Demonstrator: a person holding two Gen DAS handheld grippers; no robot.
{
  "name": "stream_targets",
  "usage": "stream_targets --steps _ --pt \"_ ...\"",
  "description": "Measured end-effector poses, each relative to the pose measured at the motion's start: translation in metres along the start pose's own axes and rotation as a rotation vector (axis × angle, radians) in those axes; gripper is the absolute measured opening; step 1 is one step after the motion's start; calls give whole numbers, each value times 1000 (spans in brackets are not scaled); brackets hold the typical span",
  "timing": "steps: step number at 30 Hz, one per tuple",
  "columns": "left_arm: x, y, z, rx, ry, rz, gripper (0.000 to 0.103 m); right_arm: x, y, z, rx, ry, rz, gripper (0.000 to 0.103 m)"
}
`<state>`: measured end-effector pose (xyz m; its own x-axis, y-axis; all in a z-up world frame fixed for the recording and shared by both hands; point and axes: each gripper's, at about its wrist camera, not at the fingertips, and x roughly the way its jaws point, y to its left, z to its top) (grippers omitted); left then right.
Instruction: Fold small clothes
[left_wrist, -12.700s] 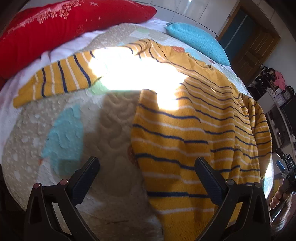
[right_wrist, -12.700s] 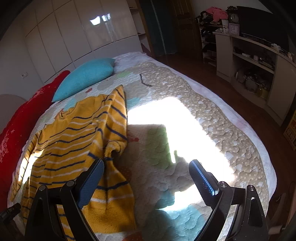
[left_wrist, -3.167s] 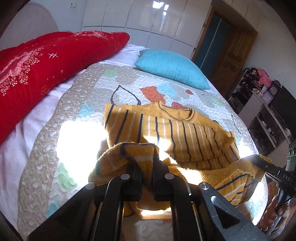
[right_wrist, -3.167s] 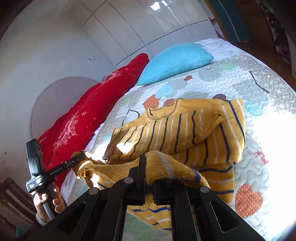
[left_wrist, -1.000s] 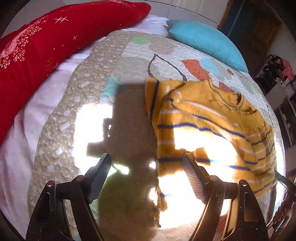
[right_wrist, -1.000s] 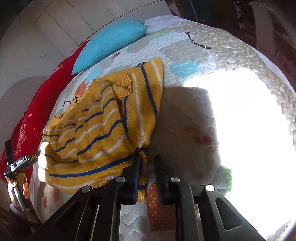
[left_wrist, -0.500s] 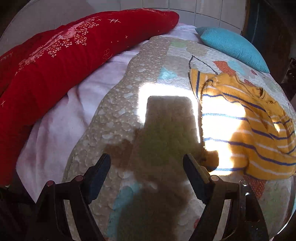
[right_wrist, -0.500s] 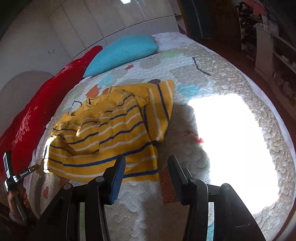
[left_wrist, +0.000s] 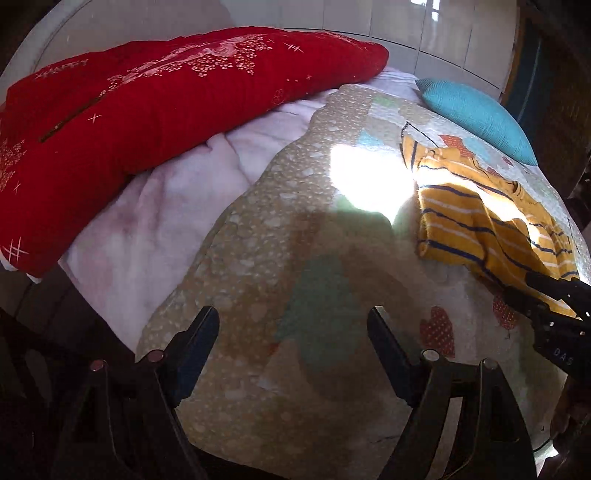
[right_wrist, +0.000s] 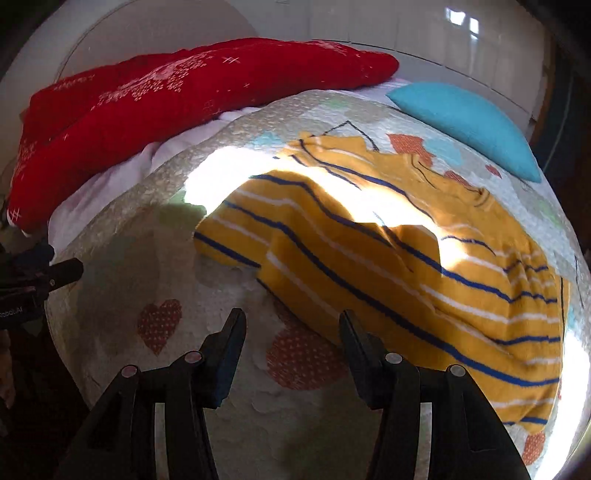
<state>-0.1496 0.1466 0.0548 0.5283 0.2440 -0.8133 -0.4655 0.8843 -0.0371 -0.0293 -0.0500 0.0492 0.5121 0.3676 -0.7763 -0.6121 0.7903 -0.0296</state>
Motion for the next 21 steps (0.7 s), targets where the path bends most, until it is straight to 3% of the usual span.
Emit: stream_targets --steps 6,10,11,12,14,18,21 --pt "-11 47 -3 -115 -21 -36 82 55 80 20 -405 -3 -286 57" --pt "-17 64 -4 -152 -47 -69 82 90 99 34 -516 -7 -405 55" --pt "-18 66 -5 -161 -49 -76 82 95 100 40 -513 -5 -412 47" --pt "-19 69 -6 -168 -51 -81 82 100 101 46 -499 10 -404 31" --pt "-20 72 -6 -178 -53 -87 82 107 104 57 -448 36 -381 16" --pt "-24 76 -7 -197 -61 -95 82 99 105 78 -314 16 -293 10" --pt "-30 71 -4 -199 -73 -107 82 70 79 98 -137 -38 -195 9"
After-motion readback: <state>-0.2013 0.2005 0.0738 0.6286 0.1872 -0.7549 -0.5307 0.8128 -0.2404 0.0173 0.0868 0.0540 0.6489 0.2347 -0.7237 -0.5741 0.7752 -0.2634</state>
